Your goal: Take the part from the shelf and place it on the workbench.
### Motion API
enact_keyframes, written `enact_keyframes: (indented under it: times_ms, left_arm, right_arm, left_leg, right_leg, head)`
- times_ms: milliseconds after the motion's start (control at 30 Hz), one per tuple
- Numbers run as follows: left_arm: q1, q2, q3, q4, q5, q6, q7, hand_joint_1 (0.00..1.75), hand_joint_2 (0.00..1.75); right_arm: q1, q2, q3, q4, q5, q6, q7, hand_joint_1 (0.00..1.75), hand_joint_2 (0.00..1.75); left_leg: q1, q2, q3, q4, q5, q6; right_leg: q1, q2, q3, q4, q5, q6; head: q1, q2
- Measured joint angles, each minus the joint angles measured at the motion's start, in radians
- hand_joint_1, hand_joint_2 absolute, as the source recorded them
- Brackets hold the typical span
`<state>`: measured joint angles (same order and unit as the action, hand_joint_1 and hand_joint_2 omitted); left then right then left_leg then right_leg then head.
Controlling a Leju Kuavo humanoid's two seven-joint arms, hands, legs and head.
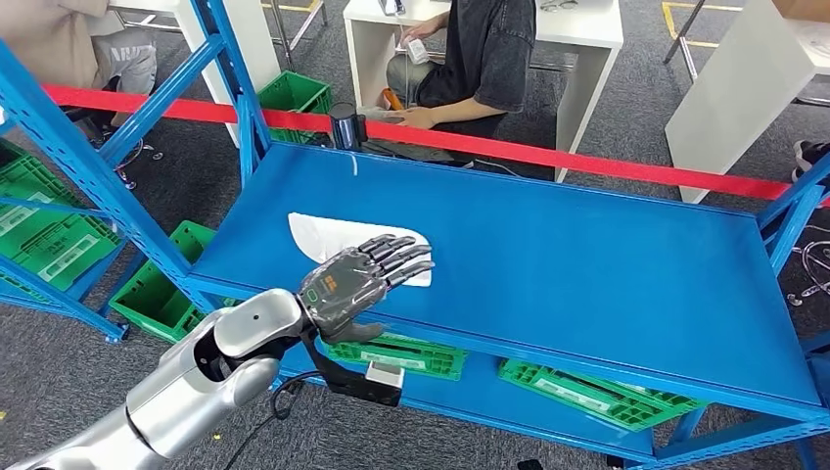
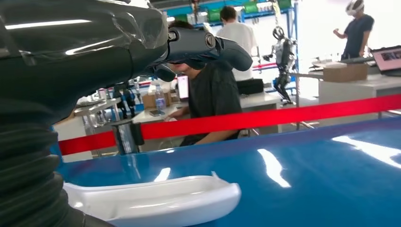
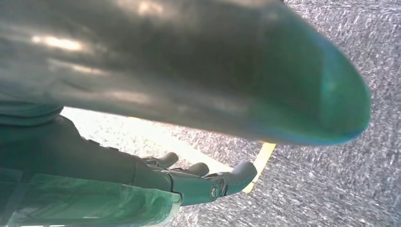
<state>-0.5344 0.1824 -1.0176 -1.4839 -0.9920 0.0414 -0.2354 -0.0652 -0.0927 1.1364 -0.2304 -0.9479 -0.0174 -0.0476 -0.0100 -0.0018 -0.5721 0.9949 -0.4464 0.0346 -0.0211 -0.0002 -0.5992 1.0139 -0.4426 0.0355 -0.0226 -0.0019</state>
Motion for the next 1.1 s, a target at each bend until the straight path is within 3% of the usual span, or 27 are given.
enact_keyframes:
  times_ms: [133,200,267,300,333,367,433,500,633,700,767,800,833,867,933,1000,1100]
  left_arm:
    - [-0.020,-0.020,-0.005,0.025,0.016,-0.023,0.007,0.00,1.75]
    - [-0.030,-0.027,-0.004,0.036,0.025,-0.033,0.012,0.00,1.75]
    - [-0.036,-0.033,-0.004,0.051,0.031,-0.043,0.017,0.00,1.75]
    - [-0.037,-0.036,-0.004,0.060,0.033,-0.047,0.019,0.00,1.75]
    - [-0.037,-0.039,-0.004,0.067,0.036,-0.050,0.021,0.00,1.75]
    - [-0.039,-0.042,-0.003,0.073,0.038,-0.051,0.021,0.00,1.75]
    - [-0.046,-0.051,0.000,0.081,0.041,-0.054,0.023,0.00,1.75]
    - [-0.056,-0.060,0.005,0.087,0.044,-0.055,0.025,0.00,1.75]
    - [-0.064,-0.072,0.015,0.098,0.048,-0.062,0.030,0.00,1.75]
    - [-0.069,-0.081,0.019,0.103,0.049,-0.064,0.031,0.00,1.75]
    - [-0.072,-0.087,0.020,0.109,0.050,-0.068,0.033,0.00,1.75]
    - [-0.072,-0.088,0.020,0.114,0.052,-0.071,0.036,0.00,1.75]
    - [-0.071,-0.090,0.021,0.120,0.055,-0.075,0.039,0.00,1.75]
    - [-0.071,-0.093,0.022,0.127,0.058,-0.080,0.043,0.00,1.75]
    - [-0.073,-0.103,0.026,0.142,0.066,-0.087,0.050,0.00,1.75]
    - [-0.077,-0.112,0.032,0.161,0.070,-0.092,0.056,0.00,1.75]
    - [-0.080,-0.125,0.041,0.196,0.073,-0.096,0.062,0.00,1.75]
  right_arm:
    - [-0.003,-0.001,0.000,0.000,0.005,0.007,0.005,0.00,0.00]
    - [-0.007,-0.002,0.000,0.000,0.010,0.010,0.007,0.00,0.00]
    - [-0.010,-0.002,0.001,0.000,0.014,0.011,0.010,0.00,0.00]
    - [-0.010,-0.002,0.002,0.000,0.015,0.011,0.012,0.00,0.00]
    - [-0.011,-0.002,0.002,0.000,0.016,0.011,0.013,0.00,0.00]
    - [-0.011,-0.002,0.003,0.000,0.017,0.011,0.015,0.00,0.00]
    - [-0.014,-0.002,0.004,-0.001,0.019,0.011,0.017,0.00,0.00]
    - [-0.018,-0.001,0.004,-0.001,0.020,0.011,0.017,0.00,0.00]
    - [-0.021,-0.001,0.006,-0.002,0.023,0.013,0.017,0.00,0.00]
    - [-0.022,-0.002,0.006,-0.002,0.024,0.013,0.017,0.00,0.00]
    - [-0.022,-0.004,0.007,-0.002,0.025,0.013,0.018,0.00,0.00]
    - [-0.021,-0.005,0.008,-0.002,0.025,0.013,0.018,0.00,0.00]
    - [-0.021,-0.006,0.009,-0.002,0.025,0.013,0.018,0.00,0.00]
    - [-0.021,-0.007,0.010,-0.002,0.026,0.013,0.018,0.00,0.00]
    - [-0.023,-0.009,0.012,-0.002,0.028,0.013,0.018,0.00,0.00]
    - [-0.027,-0.010,0.013,-0.002,0.031,0.012,0.018,0.00,0.00]
    - [-0.030,-0.009,0.014,-0.003,0.035,0.011,0.021,0.00,0.00]
  left_leg:
    - [0.005,0.001,-0.013,0.021,-0.015,-0.015]
    - [0.010,0.001,-0.052,0.105,-0.066,-0.028]
    - [0.016,0.001,-0.115,0.241,-0.125,-0.038]
    - [0.019,0.001,-0.136,0.286,-0.137,-0.040]
    - [0.020,0.001,-0.140,0.294,-0.129,-0.040]
    - [0.020,0.001,-0.123,0.260,-0.104,-0.038]
    - [0.019,0.000,-0.052,0.122,-0.041,-0.026]
    - [0.013,0.000,-0.004,0.023,-0.014,-0.013]
    - [0.010,0.002,0.009,-0.010,-0.003,0.006]
    - [0.013,0.004,0.016,-0.026,0.010,0.015]
    - [0.009,0.004,0.013,-0.026,0.012,0.018]
    - [0.008,0.004,0.012,-0.025,0.012,0.018]
    - [0.007,0.004,0.011,-0.024,0.011,0.017]
    - [0.007,0.003,0.011,-0.021,0.011,0.017]
    - [0.007,0.001,0.009,-0.014,0.006,0.011]
    - [0.004,0.000,0.004,-0.003,-0.001,0.002]
    - [0.003,0.001,-0.004,0.004,-0.004,-0.007]
  right_leg:
    - [-0.003,0.003,0.000,-0.006,0.007,-0.022]
    - [-0.007,0.004,-0.001,-0.008,0.009,-0.029]
    - [-0.007,0.004,-0.002,-0.007,0.009,-0.032]
    - [-0.006,0.004,-0.003,-0.007,0.009,-0.032]
    - [-0.006,0.004,-0.003,-0.007,0.009,-0.032]
    - [-0.006,0.004,-0.002,-0.007,0.009,-0.032]
    - [-0.004,0.006,0.000,-0.007,0.010,-0.031]
    - [0.000,0.006,-0.002,-0.007,0.012,-0.026]
    - [-0.001,0.005,-0.013,-0.004,0.014,-0.010]
    - [-0.001,0.004,-0.049,0.068,-0.022,-0.013]
    - [-0.002,0.003,-0.111,0.203,-0.077,-0.018]
    - [-0.002,0.003,-0.134,0.255,-0.092,-0.016]
    - [-0.003,0.003,-0.141,0.270,-0.093,-0.010]
    - [-0.004,0.003,-0.126,0.243,-0.078,-0.001]
    - [-0.005,0.000,-0.056,0.105,-0.029,0.013]
    - [-0.004,-0.001,-0.006,0.008,-0.002,0.009]
    - [-0.001,0.002,-0.003,-0.002,0.002,-0.010]
  head:
    - [-0.001,0.000]
    - [-0.003,0.000]
    - [-0.004,0.000]
    - [-0.004,0.000]
    - [-0.004,0.000]
    - [-0.004,0.000]
    - [-0.004,0.000]
    - [-0.004,0.000]
    - [-0.003,0.000]
    - [-0.001,0.000]
    - [0.000,0.000]
    - [0.000,0.000]
    - [0.000,0.000]
    - [0.000,0.000]
    - [0.000,0.000]
    - [0.000,0.000]
    - [-0.001,0.000]
